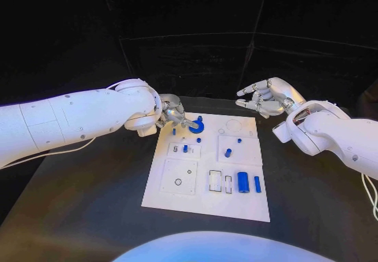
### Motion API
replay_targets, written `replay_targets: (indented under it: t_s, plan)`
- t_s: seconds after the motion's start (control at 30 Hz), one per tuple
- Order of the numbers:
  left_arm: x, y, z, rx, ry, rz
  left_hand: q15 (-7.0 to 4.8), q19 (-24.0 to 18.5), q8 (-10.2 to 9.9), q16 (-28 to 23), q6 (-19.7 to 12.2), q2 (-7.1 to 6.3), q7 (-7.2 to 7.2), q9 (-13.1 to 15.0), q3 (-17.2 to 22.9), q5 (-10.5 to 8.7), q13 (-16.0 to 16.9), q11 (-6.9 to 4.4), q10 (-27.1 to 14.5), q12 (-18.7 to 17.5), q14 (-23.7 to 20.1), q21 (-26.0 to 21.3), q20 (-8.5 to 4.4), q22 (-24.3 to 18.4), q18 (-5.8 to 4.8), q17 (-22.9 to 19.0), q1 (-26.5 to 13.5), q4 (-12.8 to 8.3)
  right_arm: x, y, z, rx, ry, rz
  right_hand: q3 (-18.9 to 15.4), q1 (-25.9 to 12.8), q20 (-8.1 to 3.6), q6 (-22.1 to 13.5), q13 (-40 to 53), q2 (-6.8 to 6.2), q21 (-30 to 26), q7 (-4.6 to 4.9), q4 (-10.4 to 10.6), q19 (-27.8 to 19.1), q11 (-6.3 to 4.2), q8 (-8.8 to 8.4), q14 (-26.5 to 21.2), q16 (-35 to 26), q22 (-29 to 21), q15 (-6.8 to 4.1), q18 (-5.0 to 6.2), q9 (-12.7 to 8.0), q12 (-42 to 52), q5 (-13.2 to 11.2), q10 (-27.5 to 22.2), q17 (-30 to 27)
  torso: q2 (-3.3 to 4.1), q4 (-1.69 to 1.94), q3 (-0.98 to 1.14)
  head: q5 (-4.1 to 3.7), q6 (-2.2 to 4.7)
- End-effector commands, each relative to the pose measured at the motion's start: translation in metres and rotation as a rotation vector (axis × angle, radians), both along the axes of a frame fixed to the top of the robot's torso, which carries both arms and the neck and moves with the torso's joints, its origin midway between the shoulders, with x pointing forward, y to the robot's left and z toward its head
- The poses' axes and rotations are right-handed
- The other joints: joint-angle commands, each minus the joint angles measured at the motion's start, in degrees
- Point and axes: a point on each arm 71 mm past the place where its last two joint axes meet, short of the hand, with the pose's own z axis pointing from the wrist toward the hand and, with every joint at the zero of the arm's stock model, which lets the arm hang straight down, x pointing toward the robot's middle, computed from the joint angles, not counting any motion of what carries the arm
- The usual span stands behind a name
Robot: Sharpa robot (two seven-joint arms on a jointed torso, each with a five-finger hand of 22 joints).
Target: Assemble the parts on the task board
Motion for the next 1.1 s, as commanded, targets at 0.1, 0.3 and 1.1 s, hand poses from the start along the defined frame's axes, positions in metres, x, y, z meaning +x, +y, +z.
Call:
replay_targets:
  t_s: [0.1,0.3,1.1]
  plan:
    - [0.018,0.008,0.002,0.012,0.076,-0.013,0.3,0.0,-0.1,-0.3,0.5,0.92,0.13,-0.4,-1.0,-0.37,0.6,0.01,0.1,0.9,5.7,-0.2,0.61,0.0,-0.06,13.8,1.7,0.4,0.001,0.002,0.001,0.005,-0.003,0.009,-0.3,-0.7,-0.15,-0.1,0.1,0.02,-0.3,-0.16,0.1,-0.1,0.01,0.19,2.0,-0.1,0.1,-0.37,0.28,-0.1,0.2,0.4,-0.2,0.1,-0.04,0.04,0.0,0.23,0.2]
    - [0.041,0.014,0.002,0.103,0.068,0.005,0.26,0.1,-0.2,-0.2,0.8,1.79,0.07,-0.8,-2.7,-0.4,0.7,-0.03,0.2,1.3,5.7,-0.2,0.71,0.1,-0.02,14.0,1.9,1.8,0.001,0.003,0.001,0.005,-0.003,0.011,-0.3,-0.7,-0.15,-0.1,0.1,0.03,-0.3,-0.16,0.1,-0.1,0.01,0.19,2.0,-0.1,0.1,-0.37,0.28,-0.1,0.2,0.4,-0.2,0.1,0.12,-0.18,-0.02,0.43,0.39]
    - [0.064,0.02,-0.028,0.289,0.14,-0.013,-0.3,0.4,1.4,0.0,3.7,5.31,-0.87,-0.9,-5.6,-0.38,2.8,-0.8,1.8,3.3,5.8,0.3,0.32,1.0,-0.13,14.3,4.1,3.2,0.0,0.006,0.001,0.008,-0.005,0.019,-0.2,-0.4,-0.21,0.1,0.0,0.58,-0.4,-0.27,0.0,0.0,-0.1,0.63,2.0,-0.1,0.0,-0.46,0.29,0.0,0.3,1.9,-0.3,0.2,0.11,-0.07,-0.02,0.77,-0.22]
